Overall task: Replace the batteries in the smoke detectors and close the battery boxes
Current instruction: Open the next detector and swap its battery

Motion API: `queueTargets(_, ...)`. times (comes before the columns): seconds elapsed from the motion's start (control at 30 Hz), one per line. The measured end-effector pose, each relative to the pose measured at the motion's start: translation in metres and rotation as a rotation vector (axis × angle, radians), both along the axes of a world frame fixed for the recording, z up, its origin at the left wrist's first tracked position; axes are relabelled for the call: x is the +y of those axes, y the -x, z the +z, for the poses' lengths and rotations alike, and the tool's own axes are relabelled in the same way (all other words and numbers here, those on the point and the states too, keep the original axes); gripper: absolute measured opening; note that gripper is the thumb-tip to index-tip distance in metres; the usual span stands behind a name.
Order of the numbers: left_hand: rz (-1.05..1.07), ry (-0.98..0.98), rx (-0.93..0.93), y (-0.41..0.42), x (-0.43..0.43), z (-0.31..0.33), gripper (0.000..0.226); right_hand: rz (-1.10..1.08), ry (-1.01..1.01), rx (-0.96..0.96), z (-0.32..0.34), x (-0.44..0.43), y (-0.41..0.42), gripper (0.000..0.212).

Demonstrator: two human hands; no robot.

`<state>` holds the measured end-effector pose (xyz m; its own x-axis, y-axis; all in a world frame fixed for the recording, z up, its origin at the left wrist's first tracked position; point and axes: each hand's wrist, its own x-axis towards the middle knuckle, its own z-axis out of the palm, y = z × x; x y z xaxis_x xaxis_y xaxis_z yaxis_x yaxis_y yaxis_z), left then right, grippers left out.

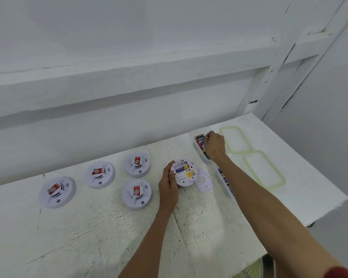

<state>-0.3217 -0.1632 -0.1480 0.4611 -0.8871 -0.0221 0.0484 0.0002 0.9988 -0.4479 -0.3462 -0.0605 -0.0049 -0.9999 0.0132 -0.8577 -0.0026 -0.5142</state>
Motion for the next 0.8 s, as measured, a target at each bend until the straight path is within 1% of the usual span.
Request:
queueTargets(0.13,0.0,0.007,0.013,0.0,0.0,0.002,0.04,0.044,0.119,-0.15,0.015,0.017,-0.006,0.027)
queueTargets(0.23,0.002,0.007,0.011,0.0,0.001,0.003,0.037,0.115,0.172,-0.261,0.022,0.043,-0.014,0.024)
queueTargets(0.37,0.008,0.013,0.017,0.0,0.001,0.002,0.036,0.245,0.206,-0.311,0.022,0.077,-0.024,0.015)
queueTargets(0.4,0.009,0.011,0.017,0.0,0.0,0.002,0.035,0.28,0.209,-0.295,0.022,0.083,-0.026,0.013)
queueTargets(0.47,0.009,0.011,0.024,0.001,0.0,0.003,0.035,0.368,0.25,-0.206,0.021,0.095,-0.029,0.009)
queueTargets(0.57,0.01,0.004,0.052,0.001,0.001,0.003,0.042,0.505,0.341,-0.054,0.015,0.106,-0.031,0.01)
queueTargets(0.7,0.001,0.005,0.052,-0.001,0.001,0.003,0.053,0.605,0.416,-0.003,0.01,0.109,-0.034,0.012)
queueTargets(0.8,-0.004,0.007,0.03,-0.002,0.001,0.002,0.063,0.653,0.434,0.014,0.004,0.112,-0.036,0.012)
